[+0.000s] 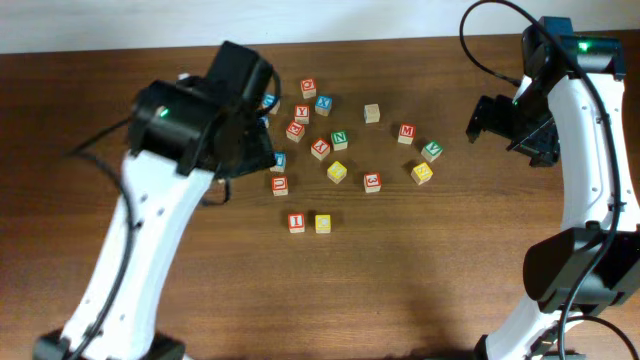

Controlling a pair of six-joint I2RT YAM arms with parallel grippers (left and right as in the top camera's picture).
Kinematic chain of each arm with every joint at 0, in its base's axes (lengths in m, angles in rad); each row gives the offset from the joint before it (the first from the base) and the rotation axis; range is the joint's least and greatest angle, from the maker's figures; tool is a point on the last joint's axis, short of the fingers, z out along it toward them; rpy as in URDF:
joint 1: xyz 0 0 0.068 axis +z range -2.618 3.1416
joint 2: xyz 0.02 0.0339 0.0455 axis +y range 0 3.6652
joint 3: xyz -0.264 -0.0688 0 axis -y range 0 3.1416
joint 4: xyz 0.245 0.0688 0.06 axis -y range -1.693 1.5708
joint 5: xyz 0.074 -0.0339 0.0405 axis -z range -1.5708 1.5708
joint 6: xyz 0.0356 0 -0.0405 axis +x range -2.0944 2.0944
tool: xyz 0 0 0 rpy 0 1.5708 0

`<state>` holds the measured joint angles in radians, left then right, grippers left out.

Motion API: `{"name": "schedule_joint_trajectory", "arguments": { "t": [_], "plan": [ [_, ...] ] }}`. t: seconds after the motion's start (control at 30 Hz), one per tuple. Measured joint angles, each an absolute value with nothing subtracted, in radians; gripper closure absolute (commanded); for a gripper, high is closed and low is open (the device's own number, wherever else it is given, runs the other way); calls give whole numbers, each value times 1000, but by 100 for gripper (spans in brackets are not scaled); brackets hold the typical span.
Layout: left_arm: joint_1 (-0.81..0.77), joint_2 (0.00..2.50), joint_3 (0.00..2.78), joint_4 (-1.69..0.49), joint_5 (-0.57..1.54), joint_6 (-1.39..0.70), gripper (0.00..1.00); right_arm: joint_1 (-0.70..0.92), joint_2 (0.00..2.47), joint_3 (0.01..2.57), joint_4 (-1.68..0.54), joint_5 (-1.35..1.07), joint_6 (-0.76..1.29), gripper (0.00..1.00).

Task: Spell out ICRA
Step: 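Open the left gripper, release the C block, lift away, then move the left gripper over the green R block on the left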

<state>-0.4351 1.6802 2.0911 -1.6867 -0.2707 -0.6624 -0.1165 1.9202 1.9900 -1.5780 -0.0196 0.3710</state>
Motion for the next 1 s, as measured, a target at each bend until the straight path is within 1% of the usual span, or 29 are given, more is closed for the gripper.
{"name": "schedule_joint_trajectory", "arguments": {
  "t": [0.03,0.1,0.3,0.37,0.53,0.6,0.7,0.83,0.9,1.0],
  "plan": [
    [-432,1659,2091,-1687,-274,-657,0,-117,1920,1990,-1578,-20,371,2],
    [-397,1638,2084,-1687,-282,-645,1,-117,1920,1990,-1578,-20,371,2],
    [-223,1636,1983,-1686,-289,-644,1,-117,1920,1990,-1578,-20,371,2],
    [-202,1636,1937,-1683,-289,-644,1,-117,1920,1990,-1578,-20,371,2],
    [-197,1636,1761,-1634,-289,-643,1,-117,1920,1990,-1574,-20,371,2],
    [-197,1636,1678,-1582,-289,-643,1,-117,1920,1990,-1455,-20,371,2],
    [-197,1638,1587,-1523,-289,-643,1,-117,1920,1990,-1401,-43,371,2],
    [-197,1639,1540,-1494,-289,-643,1,-116,1920,1990,-1426,-154,369,2],
    [-197,1638,1540,-1490,-289,-643,1,-107,1920,1990,-1427,-265,338,2],
    [-197,1638,1539,-1451,-289,-643,1,-8,1920,1990,-1432,-350,261,2]
  ]
}}
